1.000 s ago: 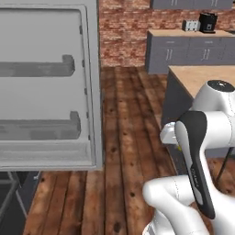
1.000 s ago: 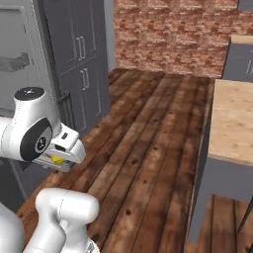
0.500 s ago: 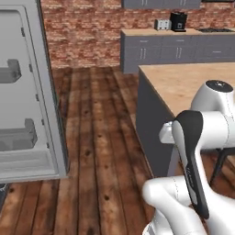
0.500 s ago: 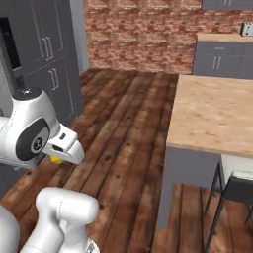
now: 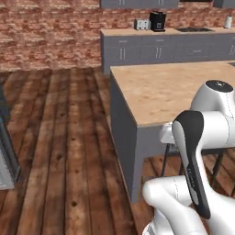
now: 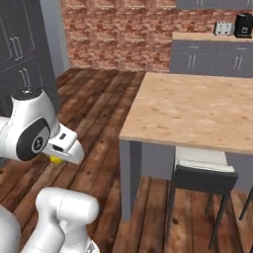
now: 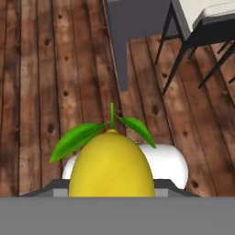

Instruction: Retrieve a lemon from the fridge and place it on the cutting board with the fish.

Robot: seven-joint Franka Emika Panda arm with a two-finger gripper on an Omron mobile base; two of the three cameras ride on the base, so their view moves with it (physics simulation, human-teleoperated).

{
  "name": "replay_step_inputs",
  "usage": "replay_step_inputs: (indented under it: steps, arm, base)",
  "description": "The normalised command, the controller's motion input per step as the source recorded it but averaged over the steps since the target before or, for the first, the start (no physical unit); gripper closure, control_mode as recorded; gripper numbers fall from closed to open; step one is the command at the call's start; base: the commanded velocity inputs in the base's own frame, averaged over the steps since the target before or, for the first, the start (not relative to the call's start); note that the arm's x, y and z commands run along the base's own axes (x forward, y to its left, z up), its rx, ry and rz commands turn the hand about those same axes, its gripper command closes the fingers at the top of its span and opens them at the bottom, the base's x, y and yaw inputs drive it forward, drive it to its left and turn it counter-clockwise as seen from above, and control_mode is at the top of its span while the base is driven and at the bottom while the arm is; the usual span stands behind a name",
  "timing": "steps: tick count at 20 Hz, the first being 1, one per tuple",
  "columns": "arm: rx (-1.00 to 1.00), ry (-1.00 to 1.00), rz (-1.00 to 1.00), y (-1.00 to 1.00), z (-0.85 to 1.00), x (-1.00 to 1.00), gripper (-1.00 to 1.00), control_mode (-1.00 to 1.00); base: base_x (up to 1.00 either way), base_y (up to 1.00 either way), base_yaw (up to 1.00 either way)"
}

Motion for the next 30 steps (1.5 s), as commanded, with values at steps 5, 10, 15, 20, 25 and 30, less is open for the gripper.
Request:
replay_step_inputs:
  steps: [5,10,15,20,25,30]
  arm:
    - [0.00,0.00,0.00,0.00,0.00,0.00,1.00,1.00]
    - [0.00,0.00,0.00,0.00,0.00,0.00,1.00,1.00]
    - [0.00,0.00,0.00,0.00,0.00,0.00,1.00,1.00]
    - [0.00,0.00,0.00,0.00,0.00,0.00,1.00,1.00]
    - [0.00,0.00,0.00,0.00,0.00,0.00,1.00,1.00]
    - [0.00,0.00,0.00,0.00,0.00,0.00,1.00,1.00]
  base:
    - [0.00,-0.94,-0.48]
    - [0.00,-0.75,-0.49]
    - [0.24,-0.78,-0.39]
    - [0.61,-0.94,-0.11]
    - [0.64,-1.00,0.10]
    - [0.47,-1.00,0.19]
